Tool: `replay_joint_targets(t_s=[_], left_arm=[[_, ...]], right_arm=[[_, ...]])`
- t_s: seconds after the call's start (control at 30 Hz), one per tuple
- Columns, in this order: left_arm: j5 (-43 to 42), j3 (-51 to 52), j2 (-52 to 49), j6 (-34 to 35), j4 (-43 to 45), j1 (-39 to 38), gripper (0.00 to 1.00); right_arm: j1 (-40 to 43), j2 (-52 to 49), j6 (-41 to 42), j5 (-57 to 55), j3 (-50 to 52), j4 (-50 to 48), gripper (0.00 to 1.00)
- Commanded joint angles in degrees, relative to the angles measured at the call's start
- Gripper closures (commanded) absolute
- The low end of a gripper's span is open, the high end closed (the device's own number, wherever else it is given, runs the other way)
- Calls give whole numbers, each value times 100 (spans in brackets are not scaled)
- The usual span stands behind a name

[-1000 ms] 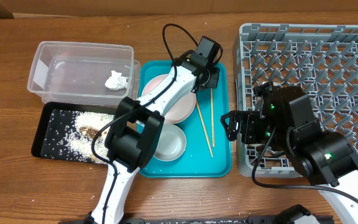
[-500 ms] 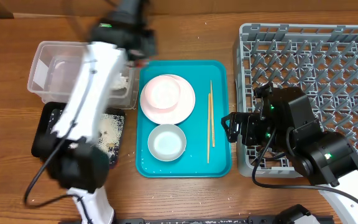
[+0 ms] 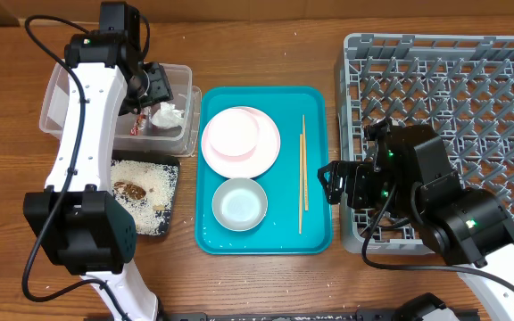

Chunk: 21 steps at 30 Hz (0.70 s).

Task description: Sort waste into correct bins and load items into the dishwasher

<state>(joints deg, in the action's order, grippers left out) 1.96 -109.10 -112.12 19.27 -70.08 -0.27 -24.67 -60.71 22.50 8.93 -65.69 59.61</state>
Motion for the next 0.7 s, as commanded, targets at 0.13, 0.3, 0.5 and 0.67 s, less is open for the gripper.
replay_joint_targets(t_s=[0.13, 0.3, 0.5, 0.67], left_arm=[[-168, -507, 1482, -262, -632, -254, 34], [170, -505, 2326, -356, -1495, -723, 38], [846, -328, 3093, -63, -2245, -1069, 40], [525, -232, 3799, -4, -2673, -1071, 48]], right_arm=[[31, 15, 26, -39, -188, -133, 0], [31, 15, 24, -39, -188, -249, 0], [31, 15, 24, -39, -188, -269, 0], [31, 15, 26, -37, -188, -271, 0]])
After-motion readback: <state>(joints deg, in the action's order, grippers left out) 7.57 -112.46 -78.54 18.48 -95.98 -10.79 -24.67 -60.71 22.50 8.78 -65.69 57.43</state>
